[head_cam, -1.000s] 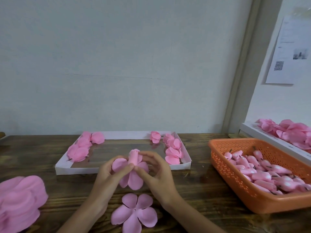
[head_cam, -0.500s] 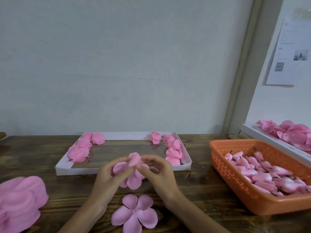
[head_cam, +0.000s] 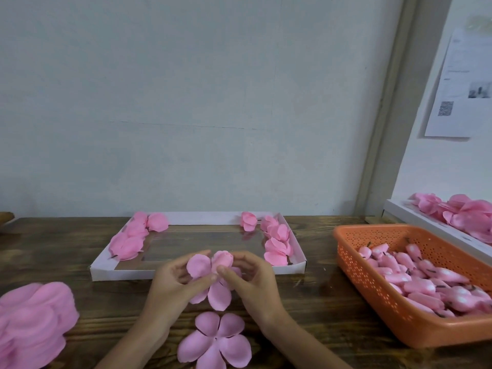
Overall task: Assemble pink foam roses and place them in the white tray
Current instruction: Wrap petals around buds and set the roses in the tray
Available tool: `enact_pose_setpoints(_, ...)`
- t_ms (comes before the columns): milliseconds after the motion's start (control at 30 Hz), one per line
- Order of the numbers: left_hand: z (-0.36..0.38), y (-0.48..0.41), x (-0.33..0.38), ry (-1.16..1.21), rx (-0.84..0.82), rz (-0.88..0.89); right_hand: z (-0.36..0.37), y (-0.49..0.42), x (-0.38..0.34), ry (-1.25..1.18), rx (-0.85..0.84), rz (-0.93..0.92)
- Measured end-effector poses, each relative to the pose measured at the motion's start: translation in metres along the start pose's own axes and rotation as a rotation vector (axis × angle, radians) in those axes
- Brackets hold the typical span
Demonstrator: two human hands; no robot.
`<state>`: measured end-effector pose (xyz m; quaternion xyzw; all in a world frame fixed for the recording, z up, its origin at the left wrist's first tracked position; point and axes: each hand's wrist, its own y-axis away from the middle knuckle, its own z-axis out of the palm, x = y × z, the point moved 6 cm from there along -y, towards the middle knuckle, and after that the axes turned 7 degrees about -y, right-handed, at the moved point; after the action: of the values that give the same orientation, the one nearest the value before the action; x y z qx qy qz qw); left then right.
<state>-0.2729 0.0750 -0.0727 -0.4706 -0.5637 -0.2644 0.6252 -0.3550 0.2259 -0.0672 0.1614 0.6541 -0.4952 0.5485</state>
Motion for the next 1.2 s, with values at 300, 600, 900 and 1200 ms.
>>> enact_pose_setpoints(300, -0.003, 0.0, -0.02, 0.164, 0.086, -0.194, -0.005, -0.003, 0.007, -0.009, 0.011, 0.002)
enact_pose_setpoints(600, -0.01, 0.001, -0.006, -0.069, 0.227, -0.06, 0.003, 0.0, 0.003, 0.044, -0.061, -0.029)
enact_pose_setpoints(900, -0.01, 0.003, 0.003, -0.025, 0.269, 0.019, 0.012, 0.005, -0.002, 0.034, -0.106, -0.014)
enact_pose_setpoints(1200, 0.003, 0.006, 0.016, -0.027, 0.143, 0.143, 0.011, 0.006, -0.007, 0.07, -0.062, -0.01)
